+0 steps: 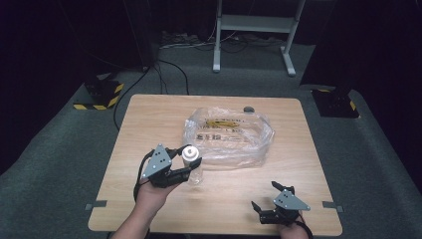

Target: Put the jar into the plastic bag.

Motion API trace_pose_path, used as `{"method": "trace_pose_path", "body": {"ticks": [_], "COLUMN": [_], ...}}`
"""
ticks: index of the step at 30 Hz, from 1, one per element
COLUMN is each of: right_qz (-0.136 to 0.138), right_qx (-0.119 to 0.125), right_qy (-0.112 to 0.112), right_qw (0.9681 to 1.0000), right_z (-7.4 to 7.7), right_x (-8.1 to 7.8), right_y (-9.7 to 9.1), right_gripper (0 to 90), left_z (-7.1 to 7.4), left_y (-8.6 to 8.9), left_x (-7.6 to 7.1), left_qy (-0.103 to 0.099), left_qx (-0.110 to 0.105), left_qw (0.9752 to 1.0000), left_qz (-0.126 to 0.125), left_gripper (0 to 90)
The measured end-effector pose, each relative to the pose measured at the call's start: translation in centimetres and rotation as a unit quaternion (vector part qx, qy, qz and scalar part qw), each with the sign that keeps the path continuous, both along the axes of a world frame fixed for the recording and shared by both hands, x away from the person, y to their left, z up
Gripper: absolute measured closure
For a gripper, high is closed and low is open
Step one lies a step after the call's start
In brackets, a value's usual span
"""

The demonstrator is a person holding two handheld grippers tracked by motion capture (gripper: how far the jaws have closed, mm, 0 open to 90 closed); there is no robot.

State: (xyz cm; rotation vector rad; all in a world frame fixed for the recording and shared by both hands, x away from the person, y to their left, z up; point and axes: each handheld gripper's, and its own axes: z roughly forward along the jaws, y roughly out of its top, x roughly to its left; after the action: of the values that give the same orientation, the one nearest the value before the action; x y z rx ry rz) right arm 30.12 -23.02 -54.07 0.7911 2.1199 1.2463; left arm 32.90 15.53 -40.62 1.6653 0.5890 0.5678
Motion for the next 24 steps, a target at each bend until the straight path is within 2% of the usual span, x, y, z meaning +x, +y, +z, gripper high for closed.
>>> {"method": "trace_pose_path", "body": {"ticks": [13,24], "right_qz": [0.001,0.002], "right_qx": [0.006,0.014], "right_qy": [0.0,0.001], "right_qw": [1.0,0.9999], "right_z": [0.0,0.0], "right_x": [0.0,0.0], "right_y": [-0.2,-0.3], "right_gripper": [0.4,0.4], "left_z": [0.6,1.4], "left_y": [-2.1,-2.6], "left_x": [2.2,3.7], "left_qy": [-0.008,-0.012], "left_qx": [-0.012,-0.027], "left_qw": [0.9999,0.9995], "left_qz": [0.002,0.009], "left_gripper": [46.1,46.1]}}
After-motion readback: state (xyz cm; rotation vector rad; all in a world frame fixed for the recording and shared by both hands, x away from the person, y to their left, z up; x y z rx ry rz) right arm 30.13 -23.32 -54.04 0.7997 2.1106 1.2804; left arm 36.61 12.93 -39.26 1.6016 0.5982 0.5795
